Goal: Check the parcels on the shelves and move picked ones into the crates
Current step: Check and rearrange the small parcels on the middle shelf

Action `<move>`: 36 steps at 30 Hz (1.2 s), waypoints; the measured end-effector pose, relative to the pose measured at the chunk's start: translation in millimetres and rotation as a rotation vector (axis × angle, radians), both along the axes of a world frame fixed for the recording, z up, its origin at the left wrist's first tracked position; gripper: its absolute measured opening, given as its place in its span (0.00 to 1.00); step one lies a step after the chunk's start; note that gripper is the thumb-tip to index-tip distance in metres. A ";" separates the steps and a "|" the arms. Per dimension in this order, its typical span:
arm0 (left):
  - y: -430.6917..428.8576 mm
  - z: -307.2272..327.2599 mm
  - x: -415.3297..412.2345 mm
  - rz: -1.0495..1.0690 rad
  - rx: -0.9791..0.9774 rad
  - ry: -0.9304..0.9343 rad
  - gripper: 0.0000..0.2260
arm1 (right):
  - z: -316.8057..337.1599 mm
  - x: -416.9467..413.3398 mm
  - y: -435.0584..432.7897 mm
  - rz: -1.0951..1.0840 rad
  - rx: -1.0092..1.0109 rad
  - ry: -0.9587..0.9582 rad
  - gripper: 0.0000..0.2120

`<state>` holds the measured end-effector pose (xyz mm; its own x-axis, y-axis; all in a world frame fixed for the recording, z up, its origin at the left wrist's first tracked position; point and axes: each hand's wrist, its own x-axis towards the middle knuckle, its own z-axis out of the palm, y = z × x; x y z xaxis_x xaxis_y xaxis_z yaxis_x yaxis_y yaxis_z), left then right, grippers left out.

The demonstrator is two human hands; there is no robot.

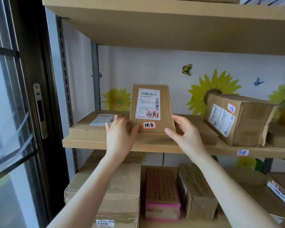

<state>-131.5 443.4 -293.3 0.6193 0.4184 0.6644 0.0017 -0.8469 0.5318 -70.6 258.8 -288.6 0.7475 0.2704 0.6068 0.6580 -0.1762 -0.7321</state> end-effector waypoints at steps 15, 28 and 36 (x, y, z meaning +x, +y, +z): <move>-31.4 -8.0 -30.1 -0.228 -0.437 -0.324 0.10 | -5.1 -19.7 -6.1 0.107 0.348 0.033 0.22; -126.6 -44.5 -43.4 -0.687 -0.659 -0.297 0.10 | -41.9 -88.9 -117.2 -0.131 0.677 0.327 0.19; -323.9 -136.3 -57.8 -1.223 -0.691 0.273 0.08 | -148.9 -199.5 -289.1 -0.750 1.096 0.410 0.14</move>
<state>-189.4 119.4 -429.6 0.8932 -0.2772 0.3540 -0.3593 0.0334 0.9326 -270.1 -30.3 -437.4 0.6748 -0.7364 -0.0493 0.3701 0.3954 -0.8406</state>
